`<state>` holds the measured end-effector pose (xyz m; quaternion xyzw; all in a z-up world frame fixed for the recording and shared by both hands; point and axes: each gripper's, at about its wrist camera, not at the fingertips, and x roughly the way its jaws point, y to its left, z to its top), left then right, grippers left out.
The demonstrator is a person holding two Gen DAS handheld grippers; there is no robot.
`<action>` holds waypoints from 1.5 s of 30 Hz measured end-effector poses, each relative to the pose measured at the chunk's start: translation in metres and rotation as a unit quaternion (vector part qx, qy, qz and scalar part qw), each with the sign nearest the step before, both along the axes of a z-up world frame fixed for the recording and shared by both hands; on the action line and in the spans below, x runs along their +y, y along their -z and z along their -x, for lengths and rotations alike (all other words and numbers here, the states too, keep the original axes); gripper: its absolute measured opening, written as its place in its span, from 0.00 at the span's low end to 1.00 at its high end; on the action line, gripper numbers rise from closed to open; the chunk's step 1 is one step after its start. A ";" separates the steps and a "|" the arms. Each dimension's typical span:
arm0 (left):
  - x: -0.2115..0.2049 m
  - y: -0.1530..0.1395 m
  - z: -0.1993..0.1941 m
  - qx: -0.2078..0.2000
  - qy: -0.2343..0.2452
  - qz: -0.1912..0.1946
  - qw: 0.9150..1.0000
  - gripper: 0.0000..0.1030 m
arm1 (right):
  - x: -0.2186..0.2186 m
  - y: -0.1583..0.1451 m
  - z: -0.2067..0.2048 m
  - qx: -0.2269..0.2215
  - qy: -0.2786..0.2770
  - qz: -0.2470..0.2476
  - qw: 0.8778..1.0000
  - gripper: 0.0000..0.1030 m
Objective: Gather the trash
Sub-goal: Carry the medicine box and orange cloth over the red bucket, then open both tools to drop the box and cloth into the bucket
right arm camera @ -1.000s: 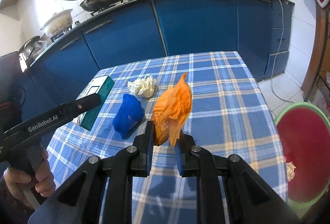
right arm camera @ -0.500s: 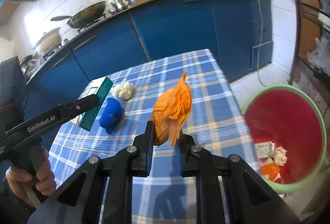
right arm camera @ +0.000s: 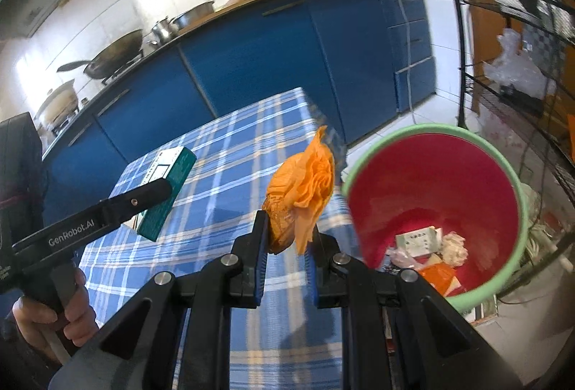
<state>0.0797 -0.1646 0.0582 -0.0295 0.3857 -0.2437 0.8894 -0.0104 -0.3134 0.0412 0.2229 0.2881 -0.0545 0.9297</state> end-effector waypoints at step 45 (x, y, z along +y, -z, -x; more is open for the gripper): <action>-0.174 0.068 0.003 0.053 0.145 -0.084 0.984 0.52 | -0.129 0.087 0.036 0.072 0.113 -0.091 0.987 0.25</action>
